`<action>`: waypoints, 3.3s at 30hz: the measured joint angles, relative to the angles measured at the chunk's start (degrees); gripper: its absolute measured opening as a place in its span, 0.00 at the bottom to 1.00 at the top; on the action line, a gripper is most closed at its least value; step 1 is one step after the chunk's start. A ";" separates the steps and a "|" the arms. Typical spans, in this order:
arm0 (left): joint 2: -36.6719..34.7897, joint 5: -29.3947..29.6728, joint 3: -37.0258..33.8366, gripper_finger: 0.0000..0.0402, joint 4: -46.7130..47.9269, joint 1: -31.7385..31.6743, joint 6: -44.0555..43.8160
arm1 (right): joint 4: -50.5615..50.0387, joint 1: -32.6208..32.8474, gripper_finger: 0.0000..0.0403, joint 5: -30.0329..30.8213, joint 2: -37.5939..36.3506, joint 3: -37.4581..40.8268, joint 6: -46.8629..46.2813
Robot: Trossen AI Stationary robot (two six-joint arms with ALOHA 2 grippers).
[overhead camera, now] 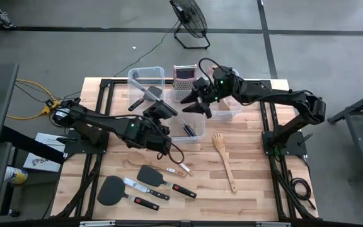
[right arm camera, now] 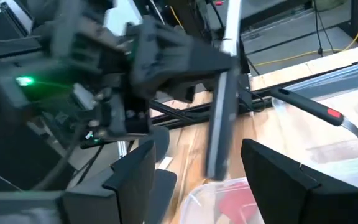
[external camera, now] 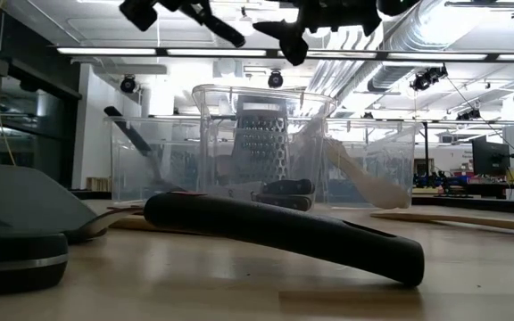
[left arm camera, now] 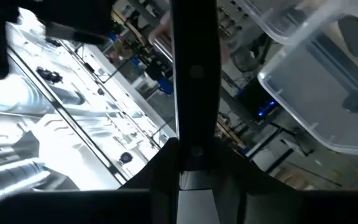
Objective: Pick & Place Kitchen Items
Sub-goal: Put the black table knife into the middle transparent bin
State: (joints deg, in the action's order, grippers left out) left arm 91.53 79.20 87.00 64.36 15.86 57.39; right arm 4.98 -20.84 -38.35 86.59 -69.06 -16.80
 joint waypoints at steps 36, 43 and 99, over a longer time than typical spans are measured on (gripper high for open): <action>-0.02 -10.16 0.00 0.14 -40.51 -0.15 41.83 | 1.14 -0.71 0.57 -20.38 3.84 0.02 -3.59; -0.02 -10.58 -0.02 0.14 -40.61 -0.63 41.66 | 3.41 -0.13 0.47 -19.75 3.80 0.00 -5.41; -8.91 -5.55 -0.04 0.44 0.06 -1.25 -56.24 | -16.79 -5.74 0.23 6.63 -1.11 -0.02 -5.83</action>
State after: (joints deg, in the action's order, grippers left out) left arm 82.61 73.65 86.96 64.42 14.61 1.16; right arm -11.81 -26.58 -31.71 85.47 -69.08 -22.63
